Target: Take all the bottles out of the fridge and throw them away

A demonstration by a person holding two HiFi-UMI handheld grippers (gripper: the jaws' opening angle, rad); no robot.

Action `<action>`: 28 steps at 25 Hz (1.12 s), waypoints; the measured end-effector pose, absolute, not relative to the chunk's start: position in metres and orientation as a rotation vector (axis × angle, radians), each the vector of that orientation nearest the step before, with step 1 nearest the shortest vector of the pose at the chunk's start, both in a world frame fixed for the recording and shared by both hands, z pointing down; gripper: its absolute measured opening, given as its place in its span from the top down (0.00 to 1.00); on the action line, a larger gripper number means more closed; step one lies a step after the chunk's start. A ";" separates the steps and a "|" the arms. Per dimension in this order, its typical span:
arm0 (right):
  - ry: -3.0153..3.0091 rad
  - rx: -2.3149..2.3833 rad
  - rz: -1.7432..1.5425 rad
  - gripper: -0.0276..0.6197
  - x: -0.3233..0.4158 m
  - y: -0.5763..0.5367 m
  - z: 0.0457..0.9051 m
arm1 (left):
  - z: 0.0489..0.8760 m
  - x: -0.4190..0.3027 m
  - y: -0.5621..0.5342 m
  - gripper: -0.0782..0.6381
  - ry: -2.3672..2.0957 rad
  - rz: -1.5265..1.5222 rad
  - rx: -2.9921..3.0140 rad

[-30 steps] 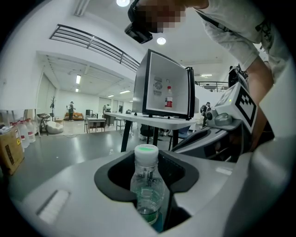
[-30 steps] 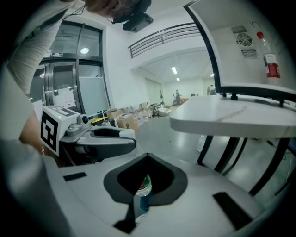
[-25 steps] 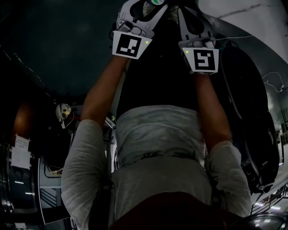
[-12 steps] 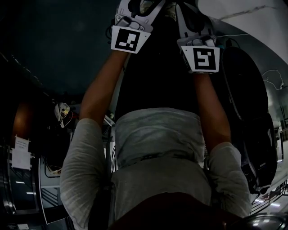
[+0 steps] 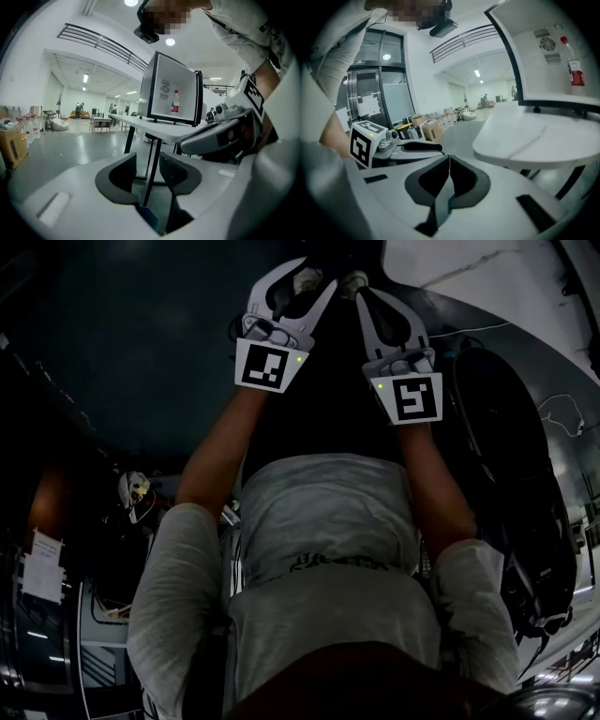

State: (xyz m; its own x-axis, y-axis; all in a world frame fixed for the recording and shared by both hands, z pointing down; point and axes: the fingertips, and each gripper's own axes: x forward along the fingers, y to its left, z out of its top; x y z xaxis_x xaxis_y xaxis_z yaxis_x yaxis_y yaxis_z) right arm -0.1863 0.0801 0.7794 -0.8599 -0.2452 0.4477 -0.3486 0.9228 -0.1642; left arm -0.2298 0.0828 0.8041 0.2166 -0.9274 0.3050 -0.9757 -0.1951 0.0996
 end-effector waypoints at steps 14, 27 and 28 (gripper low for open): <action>-2.761 0.448 0.210 0.94 -0.204 0.024 0.614 | 0.624 -0.245 0.051 0.67 -1.836 0.134 2.194; -2.803 0.496 0.262 0.94 -0.209 -0.011 0.510 | 0.499 -0.254 0.022 0.68 -1.871 0.060 2.263; -2.815 0.498 0.261 0.94 -0.210 -0.013 0.502 | 0.491 -0.253 0.021 0.68 -1.870 0.059 2.266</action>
